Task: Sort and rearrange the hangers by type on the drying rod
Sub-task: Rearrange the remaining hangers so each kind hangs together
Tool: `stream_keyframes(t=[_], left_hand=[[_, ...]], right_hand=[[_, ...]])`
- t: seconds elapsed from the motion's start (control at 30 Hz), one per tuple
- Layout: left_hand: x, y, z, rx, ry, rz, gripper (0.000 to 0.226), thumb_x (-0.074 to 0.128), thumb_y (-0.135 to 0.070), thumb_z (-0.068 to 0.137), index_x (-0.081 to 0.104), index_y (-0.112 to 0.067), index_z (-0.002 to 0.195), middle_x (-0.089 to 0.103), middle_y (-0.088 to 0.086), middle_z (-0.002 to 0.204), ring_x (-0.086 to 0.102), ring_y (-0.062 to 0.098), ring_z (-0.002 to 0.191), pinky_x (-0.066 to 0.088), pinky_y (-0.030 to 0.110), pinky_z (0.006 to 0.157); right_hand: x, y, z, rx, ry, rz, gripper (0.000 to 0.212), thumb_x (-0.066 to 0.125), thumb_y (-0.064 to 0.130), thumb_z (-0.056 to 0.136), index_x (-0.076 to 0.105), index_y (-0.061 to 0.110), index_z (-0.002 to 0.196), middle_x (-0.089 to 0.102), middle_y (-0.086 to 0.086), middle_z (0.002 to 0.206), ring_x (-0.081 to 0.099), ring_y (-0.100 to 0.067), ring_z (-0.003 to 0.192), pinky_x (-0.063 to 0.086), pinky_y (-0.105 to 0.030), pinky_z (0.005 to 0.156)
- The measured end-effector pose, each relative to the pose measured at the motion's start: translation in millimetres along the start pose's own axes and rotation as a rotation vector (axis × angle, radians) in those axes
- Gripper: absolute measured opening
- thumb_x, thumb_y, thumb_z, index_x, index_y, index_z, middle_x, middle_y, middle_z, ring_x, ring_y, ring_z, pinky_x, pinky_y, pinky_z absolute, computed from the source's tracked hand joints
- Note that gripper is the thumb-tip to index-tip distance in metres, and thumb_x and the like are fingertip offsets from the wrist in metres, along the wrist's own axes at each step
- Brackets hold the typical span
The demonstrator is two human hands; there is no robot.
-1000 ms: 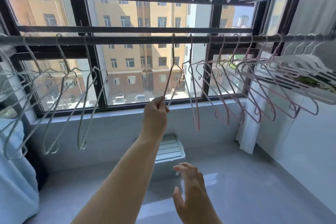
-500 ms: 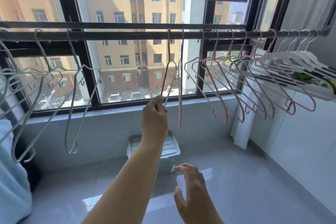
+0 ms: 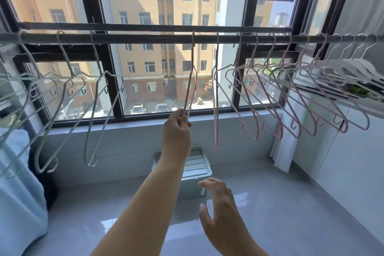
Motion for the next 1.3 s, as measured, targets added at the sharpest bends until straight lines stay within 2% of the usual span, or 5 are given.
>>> stream_keyframes(t=[0.27,0.43,0.63,0.77,1.3], left_hand=[[-101,-36,-29,0.264,-0.211,0.379,0.037,0.057,-0.013,0.088,0.052,-0.013,0.124,0.060,0.000,0.117,0.054,0.014,0.110,0.041,0.030,0.099],[-178,-25,-44,0.229,-0.358,0.503,0.047,0.060,-0.007,0.084,0.047,-0.008,0.129,0.055,0.011,0.126,0.052,0.025,0.117,0.041,0.045,0.102],[-210,-3,-49,0.100,-0.304,0.470,0.035,0.057,-0.009,0.086,0.053,-0.012,0.121,0.059,-0.004,0.099,0.057,0.015,0.090,0.044,0.026,0.080],[-219,8,-45,0.056,-0.259,0.423,0.016,0.060,-0.011,0.085,0.063,-0.020,0.098,0.067,-0.012,0.083,0.063,0.004,0.081,0.048,0.019,0.074],[-141,17,-31,0.058,-0.047,0.201,0.025,0.071,-0.006,0.075,0.065,-0.030,0.076,0.071,-0.014,0.069,0.067,0.005,0.068,0.053,0.024,0.072]], right_hand=[[-36,113,57,-0.312,-0.178,0.209,0.036,0.038,0.030,0.085,0.055,0.019,0.114,0.053,0.011,0.108,0.052,-0.001,0.102,0.043,-0.018,0.091],[20,169,117,-0.186,0.133,0.261,0.046,0.046,0.026,0.093,0.035,0.014,0.136,0.043,-0.008,0.138,0.043,-0.021,0.125,0.037,-0.038,0.105],[93,188,138,0.064,0.380,0.517,0.040,0.045,0.023,0.095,0.038,0.005,0.130,0.053,-0.016,0.128,0.053,-0.014,0.080,0.041,-0.016,0.059],[110,189,144,0.130,0.340,0.717,0.016,0.054,0.010,0.090,0.052,0.010,0.106,0.064,-0.008,0.107,0.061,-0.027,0.103,0.050,-0.037,0.091],[48,135,138,0.197,0.087,1.097,0.024,0.035,-0.010,0.092,0.056,0.002,0.096,0.061,-0.009,0.095,0.064,-0.011,0.080,0.054,-0.013,0.068]])
Point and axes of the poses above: each hand's wrist, its own z-axis towards the middle knuckle, its own x-axis out of the palm, y = z × x, the point moved 10 cm from there along z, towards the middle knuckle
